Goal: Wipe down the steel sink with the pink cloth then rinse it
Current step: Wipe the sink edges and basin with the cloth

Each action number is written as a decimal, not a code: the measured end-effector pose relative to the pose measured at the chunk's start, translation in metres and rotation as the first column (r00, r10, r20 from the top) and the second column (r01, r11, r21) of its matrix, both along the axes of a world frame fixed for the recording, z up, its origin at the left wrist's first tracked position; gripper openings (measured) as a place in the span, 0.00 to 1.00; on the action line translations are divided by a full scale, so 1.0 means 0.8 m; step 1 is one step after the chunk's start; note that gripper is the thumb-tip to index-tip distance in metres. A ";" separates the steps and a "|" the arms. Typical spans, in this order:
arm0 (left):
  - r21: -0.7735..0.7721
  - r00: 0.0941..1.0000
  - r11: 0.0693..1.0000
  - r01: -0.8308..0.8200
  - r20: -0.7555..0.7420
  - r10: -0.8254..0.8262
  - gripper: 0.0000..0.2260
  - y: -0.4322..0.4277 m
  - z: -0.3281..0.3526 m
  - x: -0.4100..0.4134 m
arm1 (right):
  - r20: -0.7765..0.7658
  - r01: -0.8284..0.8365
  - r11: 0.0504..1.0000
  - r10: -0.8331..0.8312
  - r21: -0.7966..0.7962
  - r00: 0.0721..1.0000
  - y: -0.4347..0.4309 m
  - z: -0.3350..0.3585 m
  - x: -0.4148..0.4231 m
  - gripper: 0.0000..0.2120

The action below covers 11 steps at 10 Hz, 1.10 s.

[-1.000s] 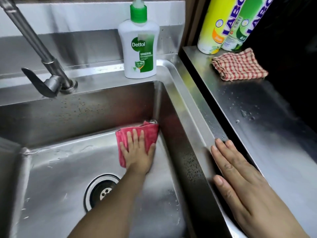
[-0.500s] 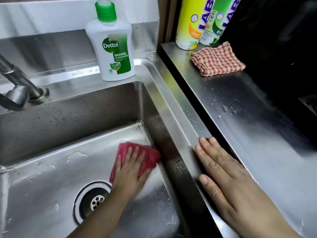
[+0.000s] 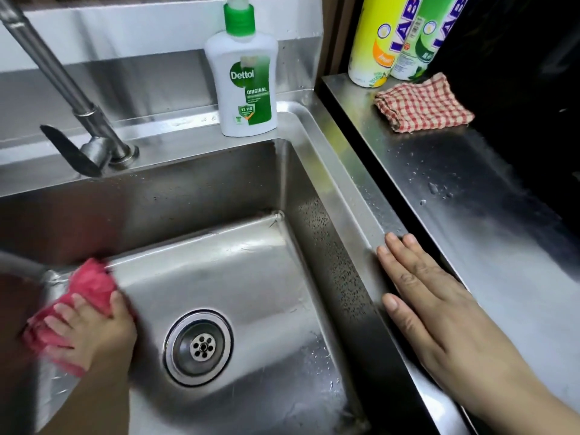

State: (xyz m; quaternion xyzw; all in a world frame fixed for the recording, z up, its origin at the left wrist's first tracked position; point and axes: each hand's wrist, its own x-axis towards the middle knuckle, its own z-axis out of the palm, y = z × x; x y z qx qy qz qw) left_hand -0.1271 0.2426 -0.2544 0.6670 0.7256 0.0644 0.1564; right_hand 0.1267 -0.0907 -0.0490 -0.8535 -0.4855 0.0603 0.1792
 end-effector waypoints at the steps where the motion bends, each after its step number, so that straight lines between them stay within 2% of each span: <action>1: -0.039 1.000 0.999 0.014 0.008 -0.014 0.31 -0.007 0.003 0.035 | -0.002 -0.005 1.000 0.005 0.005 1.000 0.000 0.000 0.000 0.28; 2: -0.053 0.985 0.983 0.174 -0.007 -0.174 0.30 -0.026 0.000 0.101 | -0.004 -0.004 1.000 0.004 0.010 1.000 -0.001 0.000 0.000 0.28; 3: -0.053 0.907 0.906 0.421 0.002 -0.421 0.32 -0.071 -0.001 0.165 | -0.010 0.002 1.000 -0.002 0.009 1.000 0.000 0.000 -0.001 0.28; 4: 0.006 0.685 0.685 0.728 -0.024 -0.728 0.38 -0.134 -0.002 0.218 | -0.020 0.007 1.000 -0.007 -0.007 1.000 -0.001 0.005 -0.003 0.28; 5: 0.132 0.424 0.415 0.900 -0.053 -0.904 0.38 -0.162 0.001 0.174 | -0.029 0.013 1.000 -0.014 -0.023 0.999 -0.002 0.006 -0.003 0.28; 6: 0.294 0.061 0.010 0.956 -0.163 -0.985 0.30 -0.203 -0.032 0.153 | -0.054 0.014 1.000 -0.015 -0.025 0.998 -0.002 0.005 -0.002 0.29; 7: 0.171 -0.358 -0.373 0.912 -0.114 -0.927 0.33 -0.298 -0.294 0.325 | -0.070 0.008 1.000 -0.009 -0.011 0.998 -0.003 0.006 -0.001 0.29; 8: 0.098 -0.497 -0.511 0.854 -0.135 -0.857 0.27 -0.286 -0.246 0.256 | -0.065 0.005 1.000 -0.006 -0.010 0.998 -0.002 0.005 0.000 0.29; 9: 0.309 -0.226 -0.329 0.892 -0.325 -0.918 0.29 -0.145 0.059 -0.016 | -0.044 0.013 1.000 -0.013 -0.012 0.999 -0.001 0.005 0.000 0.28; 10: 0.111 0.299 0.290 0.950 -0.076 -0.951 0.35 -0.113 0.005 0.186 | 0.025 0.023 0.999 -0.022 -0.039 0.999 -0.001 0.001 -0.002 0.27; 11: -0.090 0.523 0.526 0.845 -0.060 -0.850 0.31 -0.083 0.009 0.243 | 0.052 0.034 0.998 -0.031 -0.055 0.998 -0.002 -0.003 -0.001 0.26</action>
